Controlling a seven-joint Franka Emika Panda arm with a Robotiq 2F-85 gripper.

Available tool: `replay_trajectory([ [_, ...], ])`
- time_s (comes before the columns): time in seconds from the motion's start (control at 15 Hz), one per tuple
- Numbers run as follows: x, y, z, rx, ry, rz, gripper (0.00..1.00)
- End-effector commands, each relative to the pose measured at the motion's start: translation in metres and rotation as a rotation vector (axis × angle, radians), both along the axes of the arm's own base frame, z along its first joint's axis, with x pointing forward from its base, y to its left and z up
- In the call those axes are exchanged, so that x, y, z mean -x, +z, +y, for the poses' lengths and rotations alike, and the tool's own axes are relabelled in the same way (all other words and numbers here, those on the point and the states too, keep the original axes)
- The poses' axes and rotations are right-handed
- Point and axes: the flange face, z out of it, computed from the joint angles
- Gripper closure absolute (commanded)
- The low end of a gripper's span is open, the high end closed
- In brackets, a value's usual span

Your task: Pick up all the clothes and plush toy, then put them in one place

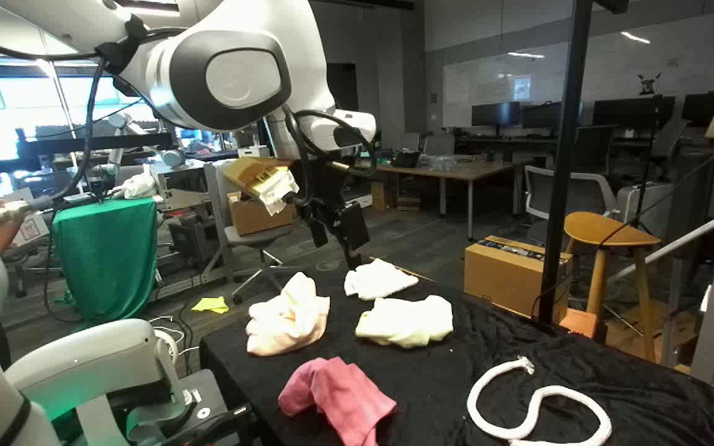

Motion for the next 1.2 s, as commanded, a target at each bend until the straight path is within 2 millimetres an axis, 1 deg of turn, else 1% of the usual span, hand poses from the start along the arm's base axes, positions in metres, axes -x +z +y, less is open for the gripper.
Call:
replay_trajectory([
  [0.0,0.0,0.001,0.0,0.0,0.0,0.0,0.0],
  [0.27,0.0,0.001,0.0,0.0,0.0,-0.001,0.0],
  [0.47,-0.011,0.005,0.011,0.035,0.028,-0.001,0.0],
  [0.67,-0.03,0.006,0.043,0.077,0.103,0.006,0.0],
  [0.93,-0.06,0.004,0.097,0.12,0.223,0.014,0.0],
  [1.07,-0.077,-0.003,0.128,0.126,0.272,0.0,0.0],
  [1.13,-0.087,-0.011,0.144,0.114,0.306,0.006,0.0],
])
